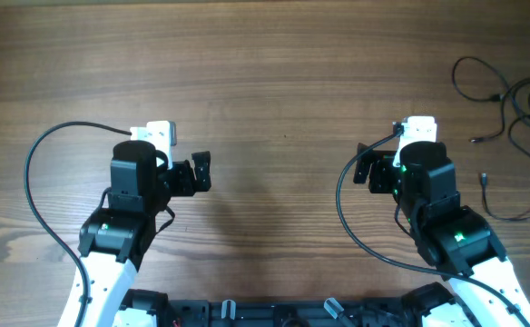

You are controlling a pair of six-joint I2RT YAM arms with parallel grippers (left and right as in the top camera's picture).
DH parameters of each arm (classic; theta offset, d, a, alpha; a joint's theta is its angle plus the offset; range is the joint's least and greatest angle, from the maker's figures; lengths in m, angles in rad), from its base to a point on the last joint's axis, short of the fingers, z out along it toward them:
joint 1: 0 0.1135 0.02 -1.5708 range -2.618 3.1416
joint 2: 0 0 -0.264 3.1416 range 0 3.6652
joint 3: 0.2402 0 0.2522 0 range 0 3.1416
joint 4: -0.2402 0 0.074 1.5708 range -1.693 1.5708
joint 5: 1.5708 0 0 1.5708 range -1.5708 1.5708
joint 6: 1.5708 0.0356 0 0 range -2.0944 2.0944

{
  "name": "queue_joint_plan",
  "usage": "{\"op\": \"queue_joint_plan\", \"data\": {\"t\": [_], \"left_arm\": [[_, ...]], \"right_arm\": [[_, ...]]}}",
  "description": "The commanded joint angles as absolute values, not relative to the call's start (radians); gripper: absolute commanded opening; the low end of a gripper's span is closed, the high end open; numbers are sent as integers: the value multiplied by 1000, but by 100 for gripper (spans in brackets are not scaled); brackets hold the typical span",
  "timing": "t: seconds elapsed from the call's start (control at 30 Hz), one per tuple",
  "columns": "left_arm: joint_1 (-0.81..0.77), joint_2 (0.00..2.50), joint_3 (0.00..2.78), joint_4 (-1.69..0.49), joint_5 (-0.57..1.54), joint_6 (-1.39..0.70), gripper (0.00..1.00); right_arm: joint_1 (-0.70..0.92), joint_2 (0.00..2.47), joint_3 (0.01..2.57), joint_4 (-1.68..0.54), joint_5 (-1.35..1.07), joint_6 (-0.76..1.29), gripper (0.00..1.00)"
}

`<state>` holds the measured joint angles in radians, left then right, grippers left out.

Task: Untangle cables

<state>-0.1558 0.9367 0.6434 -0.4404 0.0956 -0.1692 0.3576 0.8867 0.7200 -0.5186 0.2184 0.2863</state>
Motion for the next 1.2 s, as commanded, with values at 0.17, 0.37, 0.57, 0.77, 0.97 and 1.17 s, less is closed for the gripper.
{"op": "queue_joint_plan", "data": {"t": [0.17,0.37,0.57,0.77,0.97,1.17], "left_arm": [[-150,936,634,-439,93,-153,100],[-150,936,634,-439,93,-153,100],[-150,936,634,-439,93,-153,100],[-150,936,634,-439,93,-153,100],[-150,936,634,-439,93,-153,100],[-150,936,634,-439,93,-153,100]], "right_arm": [[361,894,710,-557,236,291,100],[362,945,710,-577,236,291,100],[361,1087,710,-575,237,287,100],[362,1196,710,-498,254,210,100],[361,924,720,-498,242,298,100],[360,683,669,-483,287,123,100]]}}
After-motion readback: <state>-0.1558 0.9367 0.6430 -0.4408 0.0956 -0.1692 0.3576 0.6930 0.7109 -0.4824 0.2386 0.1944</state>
